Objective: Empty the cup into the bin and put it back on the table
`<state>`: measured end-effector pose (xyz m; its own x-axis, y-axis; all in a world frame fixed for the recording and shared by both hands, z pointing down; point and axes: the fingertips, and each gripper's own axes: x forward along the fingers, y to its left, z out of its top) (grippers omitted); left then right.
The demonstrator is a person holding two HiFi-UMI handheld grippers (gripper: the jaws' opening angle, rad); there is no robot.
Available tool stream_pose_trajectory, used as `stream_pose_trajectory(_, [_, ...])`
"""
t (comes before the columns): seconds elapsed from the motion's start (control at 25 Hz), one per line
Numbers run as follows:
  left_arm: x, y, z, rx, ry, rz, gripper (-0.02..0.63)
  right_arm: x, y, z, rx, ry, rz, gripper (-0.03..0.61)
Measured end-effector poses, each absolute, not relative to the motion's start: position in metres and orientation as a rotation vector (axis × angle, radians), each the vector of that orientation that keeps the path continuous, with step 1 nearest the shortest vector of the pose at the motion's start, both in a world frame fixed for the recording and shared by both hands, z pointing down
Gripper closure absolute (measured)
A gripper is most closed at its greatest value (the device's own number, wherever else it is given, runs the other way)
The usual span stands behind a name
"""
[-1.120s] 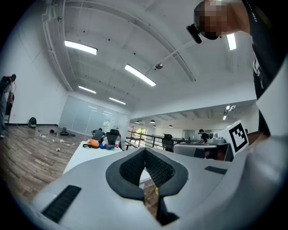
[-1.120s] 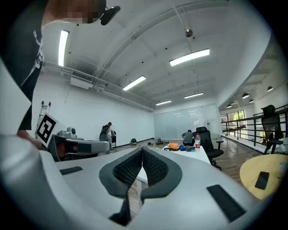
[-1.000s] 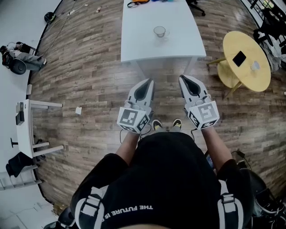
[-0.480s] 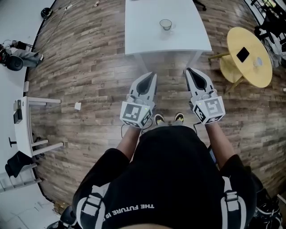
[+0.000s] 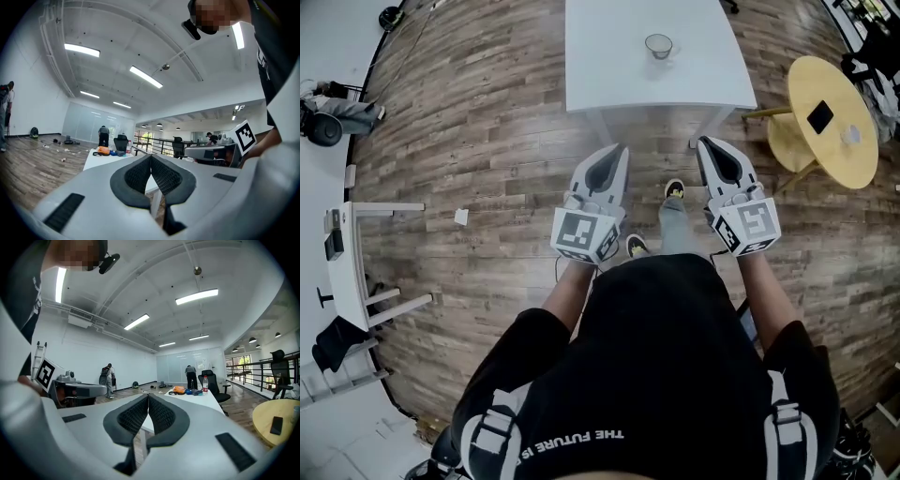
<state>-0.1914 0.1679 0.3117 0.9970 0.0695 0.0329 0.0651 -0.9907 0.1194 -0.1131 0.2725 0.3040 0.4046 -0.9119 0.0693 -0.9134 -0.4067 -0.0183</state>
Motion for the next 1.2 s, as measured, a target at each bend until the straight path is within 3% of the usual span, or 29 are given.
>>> stream_pose_trajectory(0.24, [-0.128, 0.135, 0.332, 3.03, 0.082, 0.085, 0.592, -0.049, 0.238, 0.323, 2.599, -1.741, 0.082, 0.563])
stream_pose_trajectory(0.8, [0.096, 0.089, 0.355, 3.065, 0.071, 0.263, 0.592, 0.171, 0.179, 0.347, 2.51, -1.83, 0.167, 0.561])
stream_pose_trajectory(1.2, [0.163, 0.08, 0.41, 3.052, 0.168, 0.447, 0.591, 0.233, 0.15, 0.415, 2.439, -1.849, 0.388, 0.56])
